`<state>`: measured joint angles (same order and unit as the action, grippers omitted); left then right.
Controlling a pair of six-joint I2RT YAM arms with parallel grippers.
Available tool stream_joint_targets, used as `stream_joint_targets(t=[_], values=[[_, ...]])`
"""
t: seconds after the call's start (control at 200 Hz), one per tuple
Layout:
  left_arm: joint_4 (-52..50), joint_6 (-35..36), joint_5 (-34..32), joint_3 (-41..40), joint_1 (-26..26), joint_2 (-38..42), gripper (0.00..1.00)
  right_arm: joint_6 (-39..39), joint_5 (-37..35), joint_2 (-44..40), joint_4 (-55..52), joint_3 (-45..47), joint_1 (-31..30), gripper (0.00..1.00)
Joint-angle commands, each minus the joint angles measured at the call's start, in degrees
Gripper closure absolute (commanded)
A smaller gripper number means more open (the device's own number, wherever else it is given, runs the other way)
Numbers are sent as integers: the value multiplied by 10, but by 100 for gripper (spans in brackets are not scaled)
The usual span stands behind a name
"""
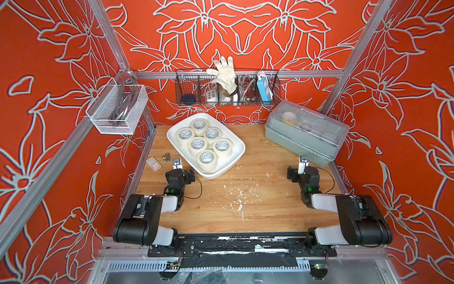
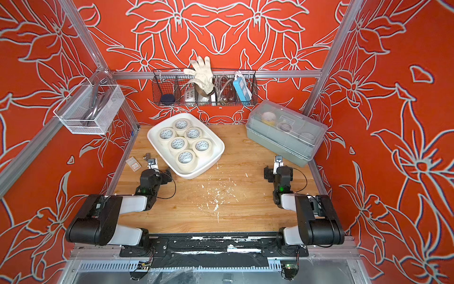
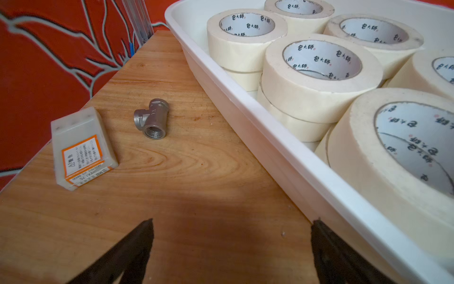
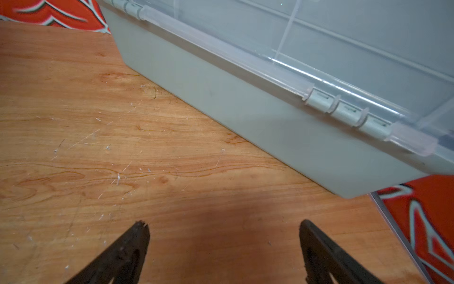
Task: Take out the art tape in the storage box
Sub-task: Move the storage box to the center of the board.
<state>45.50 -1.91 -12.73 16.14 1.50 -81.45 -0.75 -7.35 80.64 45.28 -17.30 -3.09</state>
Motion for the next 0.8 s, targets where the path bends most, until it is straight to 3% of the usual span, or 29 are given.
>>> stream_joint_targets(t=[0.0, 0.545, 0.716, 0.796], values=[[6, 2, 3, 7, -1, 8, 2, 1, 10, 2, -3, -15, 3, 1], [10, 0, -6, 5, -1, 12, 2, 11, -7, -5, -1, -18, 4, 1], [-83, -13, -49, 3, 2, 130, 2, 42, -71, -105, -205, -93, 6, 1], [-165, -41, -97, 27, 9, 197, 2, 133, -122, -147, -299, -139, 7, 1]])
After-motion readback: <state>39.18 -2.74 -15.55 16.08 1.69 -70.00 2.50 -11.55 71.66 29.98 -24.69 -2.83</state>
